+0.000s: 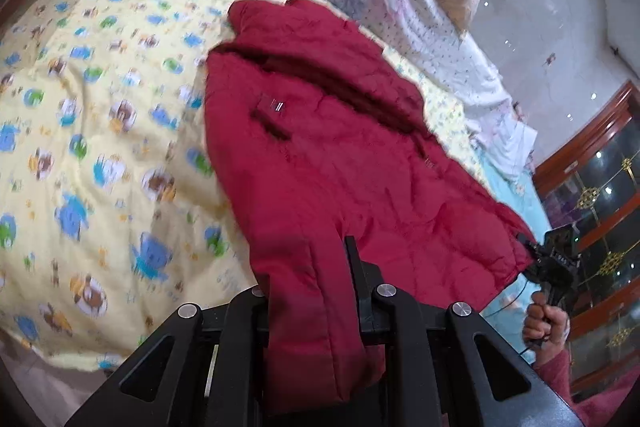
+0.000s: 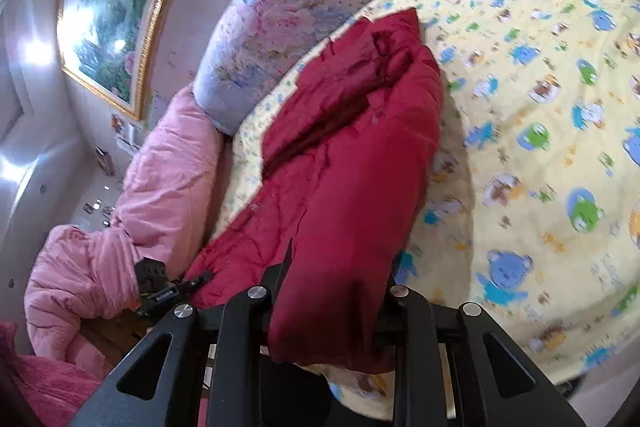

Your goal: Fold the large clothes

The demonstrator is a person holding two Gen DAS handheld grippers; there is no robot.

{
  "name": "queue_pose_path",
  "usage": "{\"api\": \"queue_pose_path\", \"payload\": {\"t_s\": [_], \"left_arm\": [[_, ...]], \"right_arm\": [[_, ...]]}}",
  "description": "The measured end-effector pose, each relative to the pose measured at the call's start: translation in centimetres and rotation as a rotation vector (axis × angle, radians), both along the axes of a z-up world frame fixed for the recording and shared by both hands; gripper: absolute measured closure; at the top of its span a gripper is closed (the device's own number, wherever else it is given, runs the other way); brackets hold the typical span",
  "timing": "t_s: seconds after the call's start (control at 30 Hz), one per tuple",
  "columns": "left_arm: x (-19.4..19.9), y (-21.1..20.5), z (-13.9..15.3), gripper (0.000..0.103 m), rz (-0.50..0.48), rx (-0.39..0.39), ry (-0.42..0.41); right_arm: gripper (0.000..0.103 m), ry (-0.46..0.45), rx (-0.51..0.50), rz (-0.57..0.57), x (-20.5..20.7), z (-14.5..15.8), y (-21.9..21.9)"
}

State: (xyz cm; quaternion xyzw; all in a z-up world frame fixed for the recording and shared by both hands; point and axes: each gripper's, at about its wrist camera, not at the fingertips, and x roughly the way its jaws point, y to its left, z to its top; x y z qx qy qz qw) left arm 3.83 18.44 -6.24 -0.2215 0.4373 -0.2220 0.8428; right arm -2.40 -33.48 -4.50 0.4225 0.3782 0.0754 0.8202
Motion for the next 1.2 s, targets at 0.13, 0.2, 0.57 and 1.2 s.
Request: {"api": "queue_pose_path", "payload": {"t_s": [0.13,0.2,0.57,1.2], "left_arm": [[1.9,-0.5,3.7,0.087,-0.006,0.003,-0.105],[3.4,-0.5,5.4,0.086,0.005,0.002,-0.149],[14.6,-0.5,10.0,0.085,0.128,0.012,-0.199],[37.5,-5.5,4.2,0.085,0.247,0.109,-0.013]], "right_arm": [[0.079,-0.099,0.004,-0.013,3.0,1.6,-0.7],[0.079,-0.137,-0.001,-0.024,4.4,2.3,-1.2],[0.079,-0.194,-0.039,-0.138,15.0,4.4,-5.8],[0.078,0.013,-0.072,-0.28,31.6,-1.4,-12.9]]}}
